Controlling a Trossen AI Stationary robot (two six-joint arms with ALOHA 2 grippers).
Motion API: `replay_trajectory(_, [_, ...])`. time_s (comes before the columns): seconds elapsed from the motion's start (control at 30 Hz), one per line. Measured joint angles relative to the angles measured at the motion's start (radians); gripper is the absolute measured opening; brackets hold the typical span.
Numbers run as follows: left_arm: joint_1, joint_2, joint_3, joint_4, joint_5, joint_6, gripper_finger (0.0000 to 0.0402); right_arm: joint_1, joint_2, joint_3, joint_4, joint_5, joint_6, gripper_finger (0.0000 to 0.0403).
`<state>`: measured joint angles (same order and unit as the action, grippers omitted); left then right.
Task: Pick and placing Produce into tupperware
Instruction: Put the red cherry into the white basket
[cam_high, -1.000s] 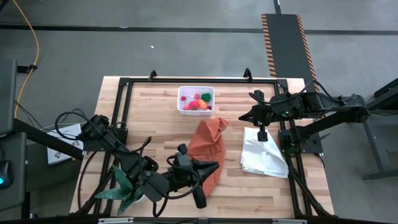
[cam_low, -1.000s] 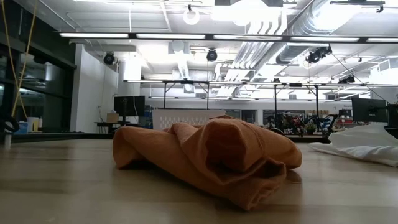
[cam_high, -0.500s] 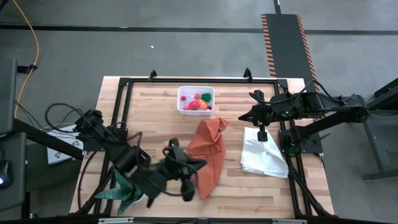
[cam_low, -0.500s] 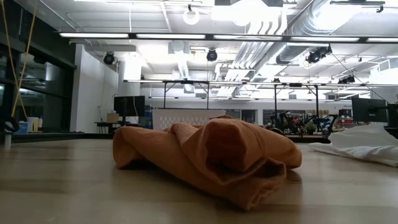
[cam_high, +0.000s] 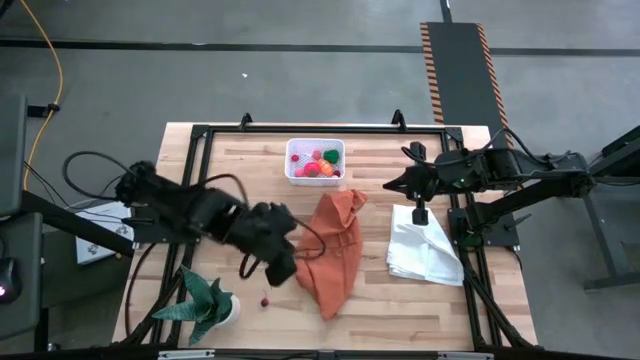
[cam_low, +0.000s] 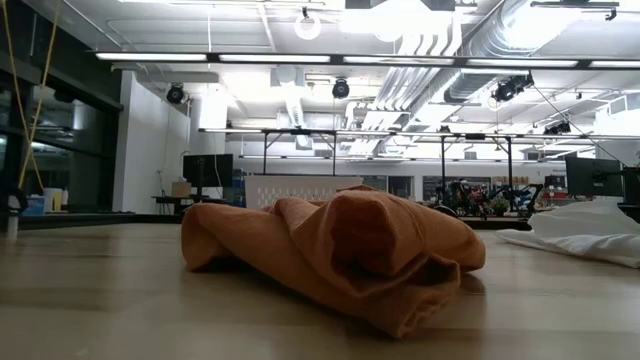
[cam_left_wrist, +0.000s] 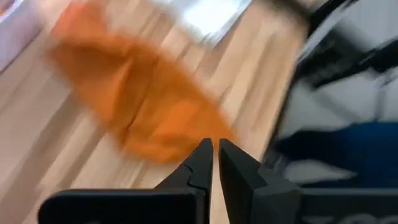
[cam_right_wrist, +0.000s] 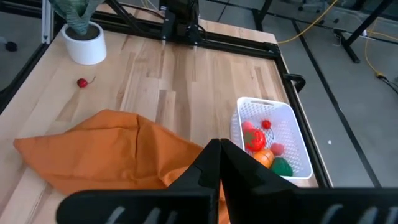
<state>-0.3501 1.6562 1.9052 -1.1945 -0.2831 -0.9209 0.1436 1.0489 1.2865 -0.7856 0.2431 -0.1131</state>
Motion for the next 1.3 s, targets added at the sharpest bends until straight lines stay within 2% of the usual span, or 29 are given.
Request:
replay_trajectory(0.13, [0.075,0.000,-0.001,-0.168,0.164,0.047,0.0028,-0.012,0.000,0.000,0.013,0.015,0.037,0.0000])
replay_trajectory(0.23, [0.124,0.000,-0.001,-0.243,0.215,0.093,0.0047,-0.039,0.000,0.000,0.036,0.044,0.120,0.0000])
replay_trajectory(0.33, [0.174,0.000,-0.001,-0.317,0.277,0.128,0.0078,-0.068,0.000,0.000,0.043,0.072,0.195,0.0000])
replay_trajectory(0.47, [0.227,0.012,-0.015,-0.376,0.342,0.129,0.0132,-0.104,0.000,0.000,0.042,0.089,0.210,0.0000])
replay_trajectory(0.6, [0.259,0.012,-0.091,-0.373,0.464,0.129,0.0183,-0.142,0.000,0.000,0.042,0.089,0.208,0.0000])
replay_trajectory(0.73, [0.258,0.015,-0.218,-0.375,0.563,0.128,0.0215,-0.166,0.000,0.000,0.042,0.090,0.207,0.0000])
replay_trajectory(0.9, [0.230,0.014,-0.349,-0.349,0.592,0.104,0.0221,-0.172,0.000,0.000,0.025,0.089,0.158,0.0000])
replay_trajectory(1.0, [0.203,0.015,-0.422,-0.230,0.658,0.043,0.0214,-0.172,0.000,0.000,0.011,0.088,0.137,0.0000])
replay_trajectory(1.1, [0.168,0.014,-0.464,-0.116,0.706,-0.027,0.0206,-0.172,0.000,0.000,-0.008,0.088,0.134,0.0000])
replay_trajectory(1.3, [0.108,0.014,-0.496,-0.001,0.706,-0.182,0.0196,-0.172,0.000,0.000,-0.033,0.087,0.131,0.0000])
